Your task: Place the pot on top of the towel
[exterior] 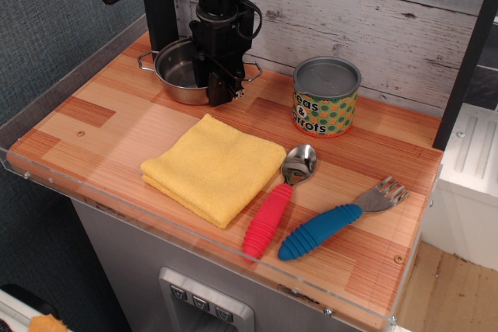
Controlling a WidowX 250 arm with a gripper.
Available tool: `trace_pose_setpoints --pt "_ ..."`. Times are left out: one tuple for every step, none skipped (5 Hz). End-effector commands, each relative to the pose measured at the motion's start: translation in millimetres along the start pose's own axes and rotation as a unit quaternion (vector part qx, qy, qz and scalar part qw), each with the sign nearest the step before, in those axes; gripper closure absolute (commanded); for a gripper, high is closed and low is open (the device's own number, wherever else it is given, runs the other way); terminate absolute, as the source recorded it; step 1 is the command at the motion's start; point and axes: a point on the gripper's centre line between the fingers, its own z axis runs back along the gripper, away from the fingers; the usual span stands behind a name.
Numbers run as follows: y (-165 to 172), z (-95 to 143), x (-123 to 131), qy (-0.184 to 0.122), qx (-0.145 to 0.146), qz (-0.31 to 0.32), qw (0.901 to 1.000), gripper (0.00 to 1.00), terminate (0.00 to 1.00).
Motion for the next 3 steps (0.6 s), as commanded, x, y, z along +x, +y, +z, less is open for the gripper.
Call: trace_pose_setpoints --pt "8 40 -3 0.001 0.068 0.030 0.9973 1.00 0.00" --pt "8 54 -8 -0.004 0.080 0.050 0.9956 1.00 0.00" --pt "8 61 -8 0.010 0.103 0.059 0.9930 1.00 0.00"
